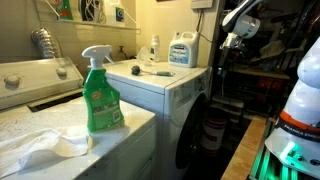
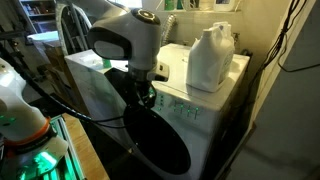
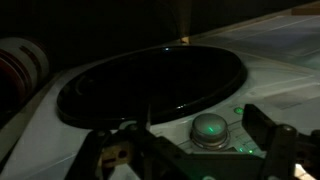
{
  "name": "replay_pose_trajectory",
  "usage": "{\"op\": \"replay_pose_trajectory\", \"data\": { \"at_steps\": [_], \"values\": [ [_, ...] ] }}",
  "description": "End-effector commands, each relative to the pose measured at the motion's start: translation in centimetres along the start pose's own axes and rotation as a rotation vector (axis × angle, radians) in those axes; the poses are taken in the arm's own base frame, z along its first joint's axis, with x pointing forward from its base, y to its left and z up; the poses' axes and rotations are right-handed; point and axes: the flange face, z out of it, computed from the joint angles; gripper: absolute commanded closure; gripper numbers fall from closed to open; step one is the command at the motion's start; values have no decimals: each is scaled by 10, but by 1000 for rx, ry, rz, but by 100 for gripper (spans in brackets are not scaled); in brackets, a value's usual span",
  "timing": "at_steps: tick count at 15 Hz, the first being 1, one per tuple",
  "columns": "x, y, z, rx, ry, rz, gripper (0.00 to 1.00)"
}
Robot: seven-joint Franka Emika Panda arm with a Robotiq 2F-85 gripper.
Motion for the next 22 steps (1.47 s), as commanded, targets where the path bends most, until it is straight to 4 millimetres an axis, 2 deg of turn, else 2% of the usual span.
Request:
{"op": "replay_pose_trajectory", "data": {
  "at_steps": [1,2,4,7,9,17,22],
  "values": [
    [12,0,13,59,10,-59,37],
    [16,1,14,53,13,-73,47],
    [20,1,15,50,11,-88,61],
    [29,-1,8,30,25,-114,85],
    [35,-2,2,6,33,-131,98],
    [46,13,-23,-74,101,-126,100],
    [45,25,-18,-75,100,-107,100]
  ]
}}
